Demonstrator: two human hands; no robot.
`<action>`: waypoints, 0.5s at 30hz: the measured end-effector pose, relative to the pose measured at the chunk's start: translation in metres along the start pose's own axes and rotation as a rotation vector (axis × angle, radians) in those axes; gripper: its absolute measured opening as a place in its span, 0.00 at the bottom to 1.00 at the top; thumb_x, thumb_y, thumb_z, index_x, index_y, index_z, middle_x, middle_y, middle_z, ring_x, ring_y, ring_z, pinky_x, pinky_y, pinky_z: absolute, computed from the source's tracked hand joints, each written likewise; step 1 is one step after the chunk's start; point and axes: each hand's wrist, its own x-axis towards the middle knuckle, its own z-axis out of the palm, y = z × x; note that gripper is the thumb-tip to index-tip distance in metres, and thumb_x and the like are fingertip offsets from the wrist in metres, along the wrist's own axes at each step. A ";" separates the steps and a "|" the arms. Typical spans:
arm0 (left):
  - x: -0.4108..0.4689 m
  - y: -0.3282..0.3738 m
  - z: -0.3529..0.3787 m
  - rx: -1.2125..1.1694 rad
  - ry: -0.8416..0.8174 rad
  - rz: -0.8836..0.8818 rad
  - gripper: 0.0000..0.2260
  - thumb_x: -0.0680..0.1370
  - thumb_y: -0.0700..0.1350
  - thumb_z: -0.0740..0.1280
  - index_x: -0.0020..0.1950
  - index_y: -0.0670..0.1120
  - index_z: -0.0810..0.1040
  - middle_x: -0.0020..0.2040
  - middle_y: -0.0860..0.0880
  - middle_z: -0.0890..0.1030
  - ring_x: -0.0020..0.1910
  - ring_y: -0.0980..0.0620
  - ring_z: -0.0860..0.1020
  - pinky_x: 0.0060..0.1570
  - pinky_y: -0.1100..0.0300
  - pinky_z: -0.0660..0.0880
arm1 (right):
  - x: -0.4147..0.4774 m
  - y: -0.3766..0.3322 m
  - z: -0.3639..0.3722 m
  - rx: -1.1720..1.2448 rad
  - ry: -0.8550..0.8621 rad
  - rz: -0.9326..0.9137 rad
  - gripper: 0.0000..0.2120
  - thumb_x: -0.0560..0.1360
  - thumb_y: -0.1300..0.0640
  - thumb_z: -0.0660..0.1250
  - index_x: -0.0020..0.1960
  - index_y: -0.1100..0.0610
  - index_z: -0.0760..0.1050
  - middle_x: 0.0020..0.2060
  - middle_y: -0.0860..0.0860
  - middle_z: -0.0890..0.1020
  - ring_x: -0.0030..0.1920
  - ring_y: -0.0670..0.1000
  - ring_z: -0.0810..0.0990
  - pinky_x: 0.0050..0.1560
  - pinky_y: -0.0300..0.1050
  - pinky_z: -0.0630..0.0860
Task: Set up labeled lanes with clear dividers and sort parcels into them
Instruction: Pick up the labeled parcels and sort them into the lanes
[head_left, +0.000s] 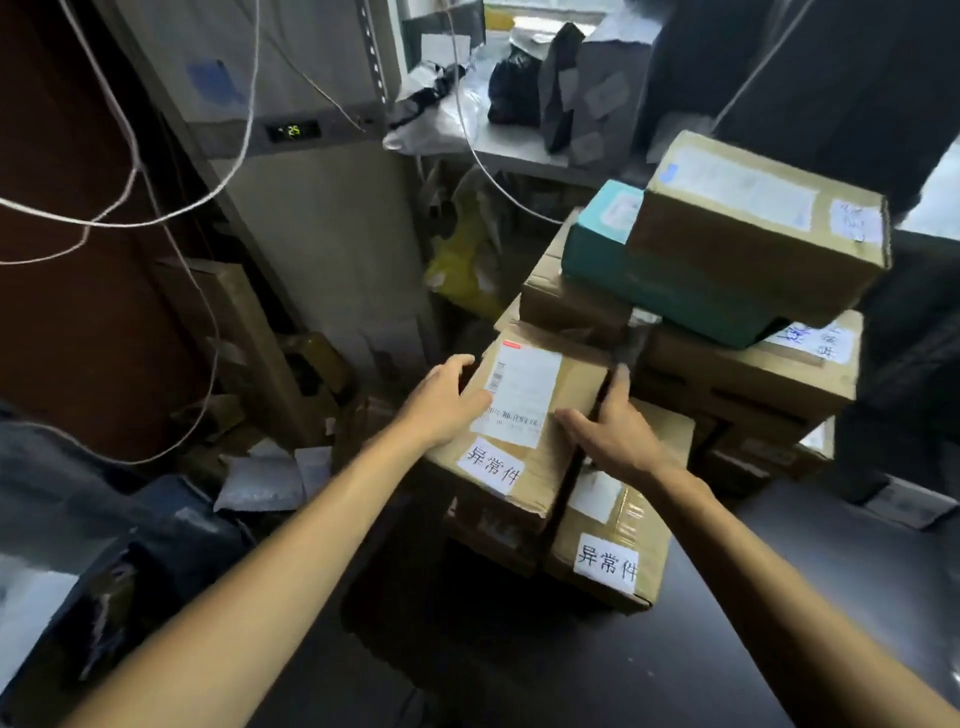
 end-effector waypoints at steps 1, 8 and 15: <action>0.010 -0.001 0.000 -0.034 -0.067 -0.017 0.25 0.78 0.50 0.66 0.74 0.49 0.66 0.68 0.48 0.74 0.64 0.47 0.75 0.64 0.49 0.72 | 0.002 0.000 0.004 0.042 0.035 0.037 0.45 0.79 0.49 0.67 0.81 0.57 0.39 0.72 0.60 0.71 0.68 0.63 0.74 0.65 0.61 0.75; 0.035 0.003 0.003 -0.091 -0.252 -0.022 0.19 0.76 0.56 0.62 0.61 0.45 0.73 0.57 0.47 0.81 0.55 0.46 0.80 0.60 0.45 0.75 | -0.003 -0.008 0.023 0.144 0.089 0.204 0.27 0.80 0.44 0.63 0.75 0.54 0.63 0.67 0.55 0.77 0.64 0.60 0.78 0.63 0.60 0.76; 0.033 0.011 -0.016 -0.311 -0.398 -0.074 0.20 0.78 0.56 0.60 0.66 0.46 0.74 0.53 0.50 0.84 0.48 0.51 0.84 0.47 0.56 0.77 | -0.026 -0.014 0.020 0.524 0.117 0.190 0.31 0.79 0.46 0.67 0.77 0.50 0.58 0.65 0.48 0.77 0.57 0.48 0.82 0.51 0.44 0.81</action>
